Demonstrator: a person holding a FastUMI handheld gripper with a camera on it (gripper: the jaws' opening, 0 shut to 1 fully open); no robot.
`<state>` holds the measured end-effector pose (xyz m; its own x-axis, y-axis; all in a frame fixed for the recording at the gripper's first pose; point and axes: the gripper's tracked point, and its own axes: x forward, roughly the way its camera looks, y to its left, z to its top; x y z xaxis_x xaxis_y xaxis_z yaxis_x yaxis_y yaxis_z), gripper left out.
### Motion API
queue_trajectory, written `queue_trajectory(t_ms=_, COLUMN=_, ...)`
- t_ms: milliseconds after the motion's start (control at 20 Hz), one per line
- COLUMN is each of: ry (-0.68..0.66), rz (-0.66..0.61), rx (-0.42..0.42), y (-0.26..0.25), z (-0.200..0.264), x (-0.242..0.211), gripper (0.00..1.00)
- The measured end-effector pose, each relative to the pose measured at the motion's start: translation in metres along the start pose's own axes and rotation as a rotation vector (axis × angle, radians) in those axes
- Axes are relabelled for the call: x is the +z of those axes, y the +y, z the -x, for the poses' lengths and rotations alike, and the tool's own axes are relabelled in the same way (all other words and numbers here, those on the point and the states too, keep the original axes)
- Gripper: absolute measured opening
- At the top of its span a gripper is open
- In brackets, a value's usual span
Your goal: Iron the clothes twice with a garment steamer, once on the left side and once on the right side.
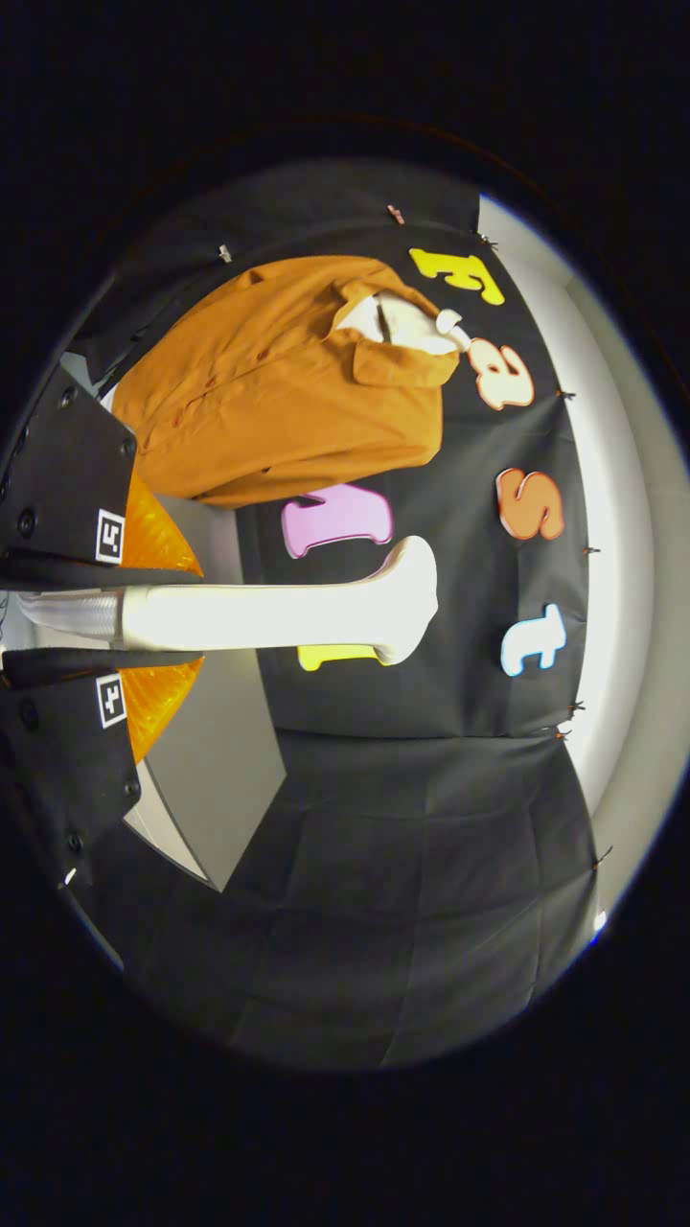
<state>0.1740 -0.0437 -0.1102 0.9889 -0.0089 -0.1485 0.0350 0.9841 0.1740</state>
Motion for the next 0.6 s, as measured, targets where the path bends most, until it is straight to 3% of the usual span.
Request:
queue_trajectory(t_ms=250, ry=-0.114, rz=0.015, rx=0.018, y=0.051, z=0.04, x=0.011, gripper=0.27)
queue_trajectory(t_ms=600, ry=-0.094, rz=0.033, rx=0.097, y=0.135, z=0.041, x=-0.011, gripper=0.27)
